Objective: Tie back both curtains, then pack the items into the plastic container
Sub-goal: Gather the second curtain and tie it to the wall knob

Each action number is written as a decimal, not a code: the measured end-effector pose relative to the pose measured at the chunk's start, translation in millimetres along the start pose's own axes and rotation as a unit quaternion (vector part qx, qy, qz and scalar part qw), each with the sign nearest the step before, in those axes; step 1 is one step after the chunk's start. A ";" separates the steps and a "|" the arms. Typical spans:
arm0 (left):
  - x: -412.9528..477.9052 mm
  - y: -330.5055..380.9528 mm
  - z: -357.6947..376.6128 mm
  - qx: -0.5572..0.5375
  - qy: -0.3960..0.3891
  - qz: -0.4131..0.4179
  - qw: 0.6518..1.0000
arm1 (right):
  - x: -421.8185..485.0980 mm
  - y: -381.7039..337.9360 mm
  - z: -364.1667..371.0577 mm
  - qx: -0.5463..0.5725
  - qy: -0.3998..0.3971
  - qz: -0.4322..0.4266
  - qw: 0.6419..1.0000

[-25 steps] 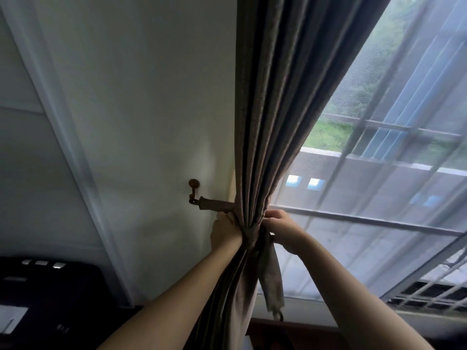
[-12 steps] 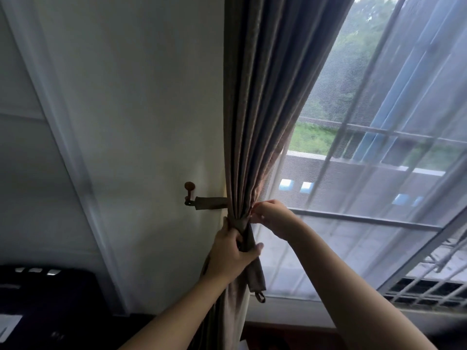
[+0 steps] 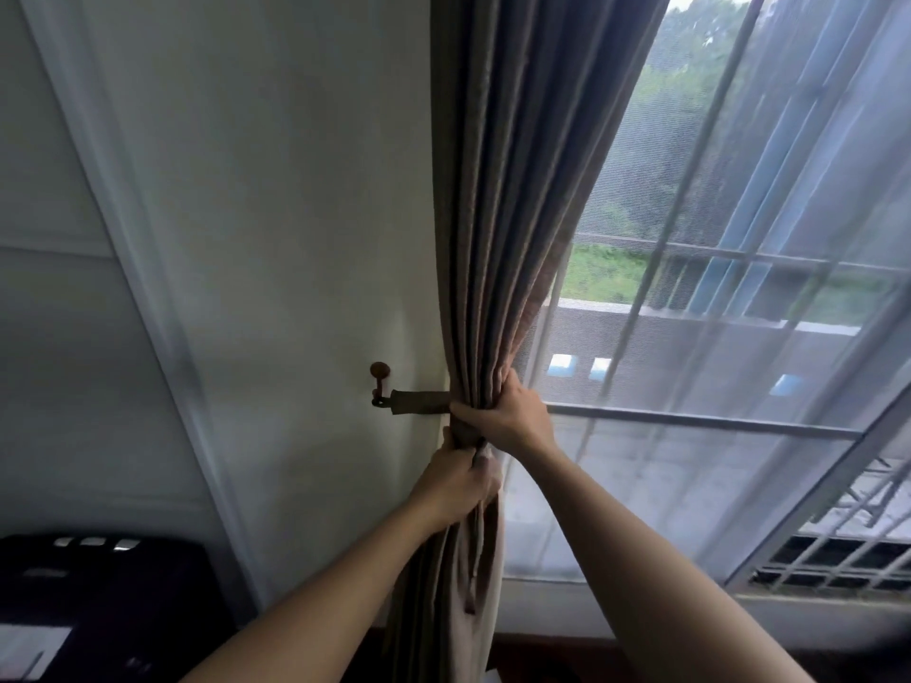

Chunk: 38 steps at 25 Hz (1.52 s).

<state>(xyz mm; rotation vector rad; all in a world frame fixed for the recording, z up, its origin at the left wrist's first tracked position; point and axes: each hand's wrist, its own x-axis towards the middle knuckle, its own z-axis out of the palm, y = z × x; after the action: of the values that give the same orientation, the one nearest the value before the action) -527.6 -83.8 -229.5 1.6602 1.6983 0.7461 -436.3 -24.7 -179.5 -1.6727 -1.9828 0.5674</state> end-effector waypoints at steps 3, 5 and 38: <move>-1.6 6.4 -17.9 0.045 0.020 -0.049 0.998 | -3.5 3.2 4.8 0.038 0.027 0.005 0.999; -5.3 13.6 -26.4 0.149 0.060 -0.059 0.985 | -4.2 4.4 4.5 0.049 0.029 0.005 0.998; 95.5 -107.1 -90.3 -0.150 0.266 -0.097 0.947 | 0.9 -4.6 32.2 0.086 0.127 0.018 0.988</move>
<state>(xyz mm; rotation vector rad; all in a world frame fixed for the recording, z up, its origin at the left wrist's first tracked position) -665.0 10.6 -260.2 1.1193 1.9452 1.3677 -459.5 -24.8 -202.4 -1.5907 -1.6790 0.4948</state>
